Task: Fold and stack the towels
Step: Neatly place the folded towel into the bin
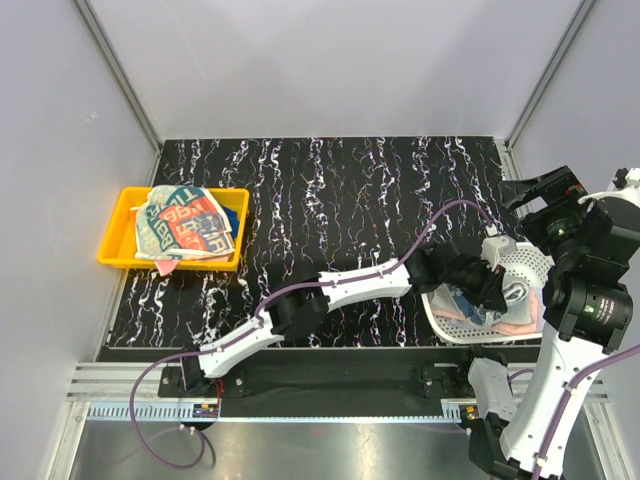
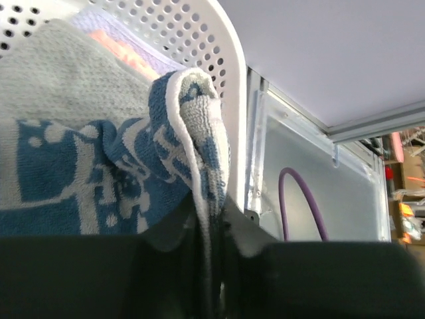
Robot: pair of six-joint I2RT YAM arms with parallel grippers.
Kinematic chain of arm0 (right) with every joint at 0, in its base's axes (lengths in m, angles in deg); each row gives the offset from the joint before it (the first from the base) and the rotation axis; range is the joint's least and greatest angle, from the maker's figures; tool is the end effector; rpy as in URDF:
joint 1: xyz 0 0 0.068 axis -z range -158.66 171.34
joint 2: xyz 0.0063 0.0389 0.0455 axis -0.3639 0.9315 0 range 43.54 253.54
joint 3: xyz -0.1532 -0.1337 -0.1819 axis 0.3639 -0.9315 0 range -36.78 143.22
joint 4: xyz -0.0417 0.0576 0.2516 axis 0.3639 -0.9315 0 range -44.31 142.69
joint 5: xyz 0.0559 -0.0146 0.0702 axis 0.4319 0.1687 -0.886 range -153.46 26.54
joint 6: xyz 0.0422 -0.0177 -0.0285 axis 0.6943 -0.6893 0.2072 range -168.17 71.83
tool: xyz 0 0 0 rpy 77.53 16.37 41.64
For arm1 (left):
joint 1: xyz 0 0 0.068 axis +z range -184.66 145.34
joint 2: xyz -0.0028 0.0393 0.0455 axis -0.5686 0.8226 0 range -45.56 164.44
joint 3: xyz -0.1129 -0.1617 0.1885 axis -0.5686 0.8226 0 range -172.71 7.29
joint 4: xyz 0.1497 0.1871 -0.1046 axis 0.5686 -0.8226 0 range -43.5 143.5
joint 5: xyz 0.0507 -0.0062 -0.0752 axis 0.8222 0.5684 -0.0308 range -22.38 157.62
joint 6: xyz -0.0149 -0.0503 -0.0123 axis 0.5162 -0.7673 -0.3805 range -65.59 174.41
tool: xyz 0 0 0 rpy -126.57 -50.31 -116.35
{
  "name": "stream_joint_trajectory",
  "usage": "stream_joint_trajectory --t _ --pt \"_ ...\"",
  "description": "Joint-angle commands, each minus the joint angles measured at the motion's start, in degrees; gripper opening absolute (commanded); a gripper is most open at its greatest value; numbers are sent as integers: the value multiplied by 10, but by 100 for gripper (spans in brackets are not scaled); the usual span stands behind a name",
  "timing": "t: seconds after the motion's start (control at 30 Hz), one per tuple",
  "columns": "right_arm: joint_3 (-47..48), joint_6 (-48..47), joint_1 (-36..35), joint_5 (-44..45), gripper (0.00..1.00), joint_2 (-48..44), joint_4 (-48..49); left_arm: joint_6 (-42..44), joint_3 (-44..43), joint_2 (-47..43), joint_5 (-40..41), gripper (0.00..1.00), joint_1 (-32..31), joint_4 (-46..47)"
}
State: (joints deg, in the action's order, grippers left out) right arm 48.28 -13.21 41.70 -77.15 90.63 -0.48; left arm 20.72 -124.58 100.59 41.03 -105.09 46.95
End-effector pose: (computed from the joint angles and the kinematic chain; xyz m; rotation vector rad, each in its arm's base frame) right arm 0.0979 -0.0273 0.4764 0.7043 1.7073 0.3975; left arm 0.1827 -0.5617 0.2207 1.0578 2.0209 -1.5515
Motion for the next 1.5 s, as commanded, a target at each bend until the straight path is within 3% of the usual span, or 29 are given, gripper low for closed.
stream_joint_trajectory --t 0.0,0.03,0.17,0.2,0.37,0.53,0.73,0.83,0.9,0.93,0.97,1.1,1.17,1.33,1.47 --pt "-8 -6 0 -20 100 1 17 -20 -36 4 -61 39 3 86" --pt "-10 -7 1 -20 100 2 18 -20 -32 4 -65 52 3 88" --pt "-14 -5 0 -23 100 4 23 -12 -7 -6 -77 64 4 105" --pt "-15 -5 0 -24 100 5 25 -11 11 -21 -78 73 5 112" --pt "-19 -8 0 -38 100 13 27 -21 61 -71 -66 76 26 145" --pt "-27 -14 0 -50 100 22 35 -65 207 -171 -28 76 76 217" --pt "-56 0 0 -105 100 55 76 -37 321 -289 41 76 124 206" --pt "-80 7 -3 -122 100 79 101 -64 428 -370 104 76 160 209" --pt "-95 12 -42 -103 100 92 124 -83 509 -430 151 76 190 194" --pt "-102 8 -72 -49 100 96 127 -85 534 -450 167 76 198 185" --pt "-103 6 -145 -13 100 102 133 -83 557 -472 197 76 204 175" --pt "-120 4 -287 103 100 148 163 -64 619 -577 306 76 223 49" --pt "-146 -2 -318 132 100 156 189 -62 642 -611 361 77 225 -13" --pt "-216 -19 -427 207 100 196 242 -59 731 -725 399 77 252 -77" --pt "-292 -27 -452 205 100 199 323 -20 751 -776 447 78 253 -156"
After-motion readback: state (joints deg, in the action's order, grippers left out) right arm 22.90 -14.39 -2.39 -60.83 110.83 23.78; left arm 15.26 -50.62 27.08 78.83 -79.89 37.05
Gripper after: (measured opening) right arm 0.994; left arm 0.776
